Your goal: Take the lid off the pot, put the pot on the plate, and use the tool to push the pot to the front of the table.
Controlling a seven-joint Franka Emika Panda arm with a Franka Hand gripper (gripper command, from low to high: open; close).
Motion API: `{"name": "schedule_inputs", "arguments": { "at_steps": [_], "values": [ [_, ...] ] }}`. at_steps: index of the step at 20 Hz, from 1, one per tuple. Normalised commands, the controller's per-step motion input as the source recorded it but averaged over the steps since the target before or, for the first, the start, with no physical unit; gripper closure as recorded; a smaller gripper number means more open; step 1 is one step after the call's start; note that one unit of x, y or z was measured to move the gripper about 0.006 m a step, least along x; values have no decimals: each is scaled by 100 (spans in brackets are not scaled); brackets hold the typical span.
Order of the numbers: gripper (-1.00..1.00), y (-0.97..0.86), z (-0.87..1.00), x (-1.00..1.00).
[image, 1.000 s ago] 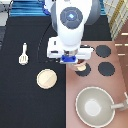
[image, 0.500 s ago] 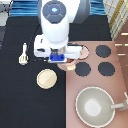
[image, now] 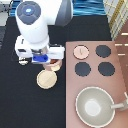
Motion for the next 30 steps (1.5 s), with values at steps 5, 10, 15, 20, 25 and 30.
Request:
{"name": "schedule_inputs", "arguments": {
  "at_steps": [5,10,15,20,25,30],
  "values": [
    [100,-40,-40,41],
    [100,-5,-33,35],
    [100,-3,-35,30],
    [100,-14,-54,16],
    [100,-8,-45,-7],
    [100,-1,-9,-3]
  ]
}}
